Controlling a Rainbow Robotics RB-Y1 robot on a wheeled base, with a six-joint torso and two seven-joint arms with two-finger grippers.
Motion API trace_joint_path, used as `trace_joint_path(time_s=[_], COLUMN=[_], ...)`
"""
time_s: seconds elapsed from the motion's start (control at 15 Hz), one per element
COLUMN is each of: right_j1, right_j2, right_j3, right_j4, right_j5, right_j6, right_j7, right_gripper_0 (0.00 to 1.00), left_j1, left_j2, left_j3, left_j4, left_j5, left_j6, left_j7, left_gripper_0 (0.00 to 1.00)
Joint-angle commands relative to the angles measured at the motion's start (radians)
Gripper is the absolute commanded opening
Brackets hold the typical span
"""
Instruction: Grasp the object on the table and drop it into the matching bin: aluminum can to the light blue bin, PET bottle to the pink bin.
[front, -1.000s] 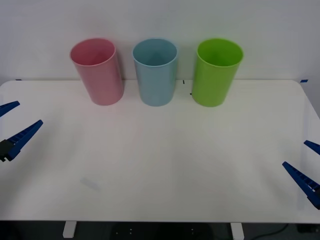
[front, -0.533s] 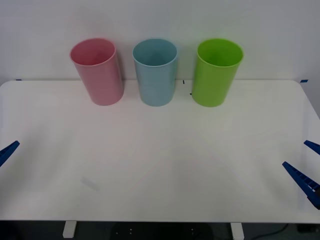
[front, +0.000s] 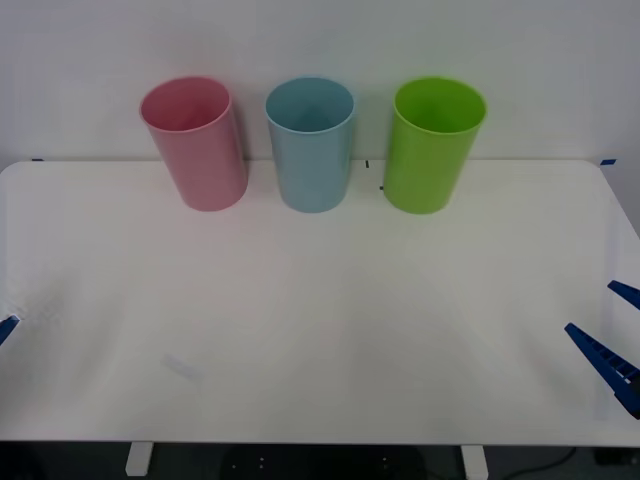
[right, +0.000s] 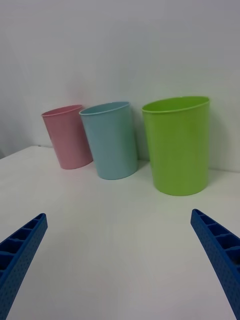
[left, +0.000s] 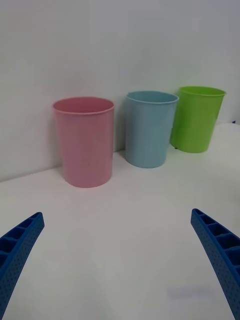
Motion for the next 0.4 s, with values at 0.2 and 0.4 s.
trace_joint_path(time_s=[0.2,0.4], right_j1=[0.0,0.0], right_j2=[0.0,0.0], right_j3=[0.0,0.0], right_j4=[0.0,0.0], right_j5=[0.0,0.0], right_j6=[0.0,0.0], right_j7=[0.0,0.0], right_gripper_0=[1.0,1.0], left_j1=[0.026,0.026], left_j2=[-0.001,-0.001], left_j3=[-0.006,-0.006], left_j4=[0.0,0.0], left_j5=[0.011,0.011], left_j6=[0.0,0.0], left_j7=[-0.004,-0.004], left_gripper_0=[1.0,1.0])
